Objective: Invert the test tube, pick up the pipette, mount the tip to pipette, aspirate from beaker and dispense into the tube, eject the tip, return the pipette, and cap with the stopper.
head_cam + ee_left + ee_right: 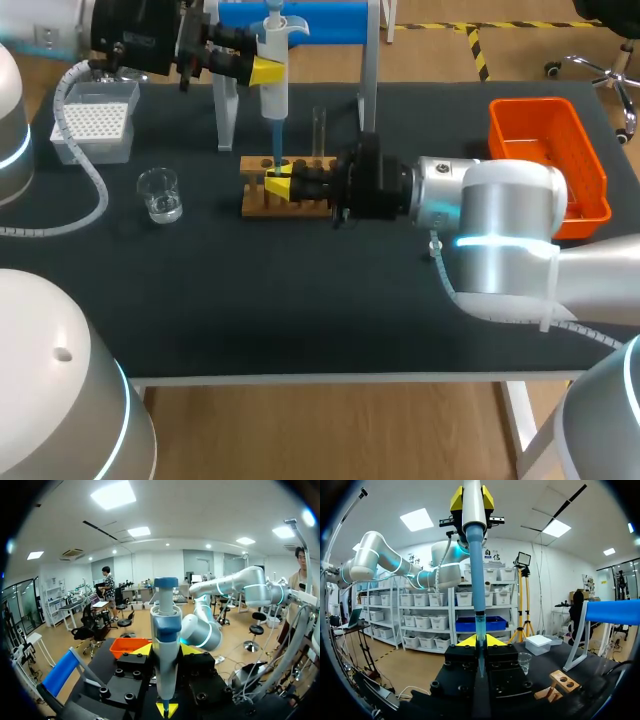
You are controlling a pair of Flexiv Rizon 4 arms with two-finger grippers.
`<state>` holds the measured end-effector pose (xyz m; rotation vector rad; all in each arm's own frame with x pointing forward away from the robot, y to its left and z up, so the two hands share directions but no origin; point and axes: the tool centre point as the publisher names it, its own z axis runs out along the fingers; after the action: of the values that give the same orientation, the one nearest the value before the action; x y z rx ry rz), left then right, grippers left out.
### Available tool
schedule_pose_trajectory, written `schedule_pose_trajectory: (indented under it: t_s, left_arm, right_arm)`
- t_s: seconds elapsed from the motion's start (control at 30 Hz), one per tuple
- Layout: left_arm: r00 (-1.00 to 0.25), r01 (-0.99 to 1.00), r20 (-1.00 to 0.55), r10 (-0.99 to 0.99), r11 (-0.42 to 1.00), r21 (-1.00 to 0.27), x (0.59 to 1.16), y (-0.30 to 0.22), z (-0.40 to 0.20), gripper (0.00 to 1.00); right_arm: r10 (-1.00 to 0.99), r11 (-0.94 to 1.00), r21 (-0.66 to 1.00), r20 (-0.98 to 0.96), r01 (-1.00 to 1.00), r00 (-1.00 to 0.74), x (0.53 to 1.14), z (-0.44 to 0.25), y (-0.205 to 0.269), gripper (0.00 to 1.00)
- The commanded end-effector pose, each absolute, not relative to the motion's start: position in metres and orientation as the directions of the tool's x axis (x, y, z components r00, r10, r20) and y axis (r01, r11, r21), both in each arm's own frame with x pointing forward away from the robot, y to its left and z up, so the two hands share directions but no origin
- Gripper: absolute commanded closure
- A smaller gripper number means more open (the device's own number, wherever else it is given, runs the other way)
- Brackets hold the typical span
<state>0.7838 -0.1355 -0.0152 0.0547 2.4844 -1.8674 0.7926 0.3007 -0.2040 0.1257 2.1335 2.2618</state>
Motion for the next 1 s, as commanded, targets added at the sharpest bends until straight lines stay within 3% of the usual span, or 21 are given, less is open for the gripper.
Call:
schedule_pose_trajectory:
  t_s: [0.03,0.13,0.17,0.2,1.0]
  left_arm:
    - [-0.999,0.047,-0.046,0.011,0.281,-0.959,0.784,-0.134,-0.023,1.00]
    - [-0.999,0.047,-0.046,0.011,0.281,-0.959,0.784,-0.134,-0.023,1.00]
    - [-0.999,0.047,-0.046,0.011,0.281,-0.959,0.784,-0.134,-0.023,1.00]
    - [-0.999,0.047,-0.046,0.011,0.281,-0.959,0.784,-0.134,-0.023,1.00]
    - [-0.999,0.047,-0.046,0.011,0.281,-0.959,0.784,-0.134,-0.023,1.00]
  right_arm:
    - [0.080,-0.056,0.998,0.041,0.037,-0.996,0.792,-0.195,0.300,1.00]
    - [0.083,-0.056,0.997,0.051,0.046,-0.995,0.793,-0.198,0.300,1.00]
    - [0.085,-0.051,0.997,0.055,0.050,-0.995,0.793,-0.199,0.300,0.61]
    - [0.088,-0.049,0.997,0.057,0.052,-0.995,0.794,-0.201,0.299,0.00]
    - [0.074,0.000,0.996,0.086,0.086,-0.994,0.796,-0.249,0.279,0.00]
